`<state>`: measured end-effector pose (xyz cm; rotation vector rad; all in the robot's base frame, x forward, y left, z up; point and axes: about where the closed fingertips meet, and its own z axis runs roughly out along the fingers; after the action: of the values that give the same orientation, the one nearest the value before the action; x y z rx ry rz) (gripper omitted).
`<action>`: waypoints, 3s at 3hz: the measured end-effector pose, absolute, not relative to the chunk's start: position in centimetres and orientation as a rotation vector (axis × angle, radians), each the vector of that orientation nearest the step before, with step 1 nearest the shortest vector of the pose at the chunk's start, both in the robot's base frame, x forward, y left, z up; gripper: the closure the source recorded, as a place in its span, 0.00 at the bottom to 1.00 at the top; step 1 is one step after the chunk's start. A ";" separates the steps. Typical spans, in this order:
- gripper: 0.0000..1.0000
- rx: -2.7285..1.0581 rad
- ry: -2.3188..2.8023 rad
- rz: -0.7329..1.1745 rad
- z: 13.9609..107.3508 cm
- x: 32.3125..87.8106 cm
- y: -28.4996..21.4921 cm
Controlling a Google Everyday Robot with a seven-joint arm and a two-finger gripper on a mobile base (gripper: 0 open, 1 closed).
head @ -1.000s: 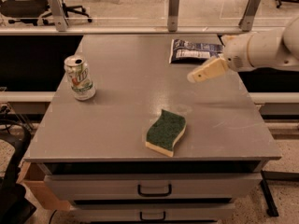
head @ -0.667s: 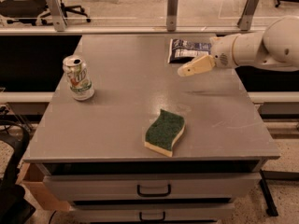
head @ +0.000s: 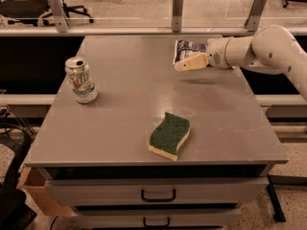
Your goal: Pick blue chip bag
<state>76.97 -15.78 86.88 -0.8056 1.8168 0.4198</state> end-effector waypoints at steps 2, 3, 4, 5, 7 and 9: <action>0.00 -0.759 1.824 0.314 87.9 80.6 -19.4; 0.00 -0.746 1.844 0.294 87.5 81.3 -20.6; 0.00 -0.729 1.871 0.298 86.3 81.4 -21.2; 0.00 -0.698 1.895 0.337 84.4 81.3 -21.0; 0.39 -0.674 1.911 0.379 82.4 81.2 -20.1; 0.86 -0.674 1.912 0.380 83.2 81.2 -20.1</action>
Offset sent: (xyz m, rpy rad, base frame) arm 0.0533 -0.0675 0.0216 -0.0824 -0.0536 -0.1379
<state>81.24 -20.06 83.19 -0.6741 1.9116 0.3795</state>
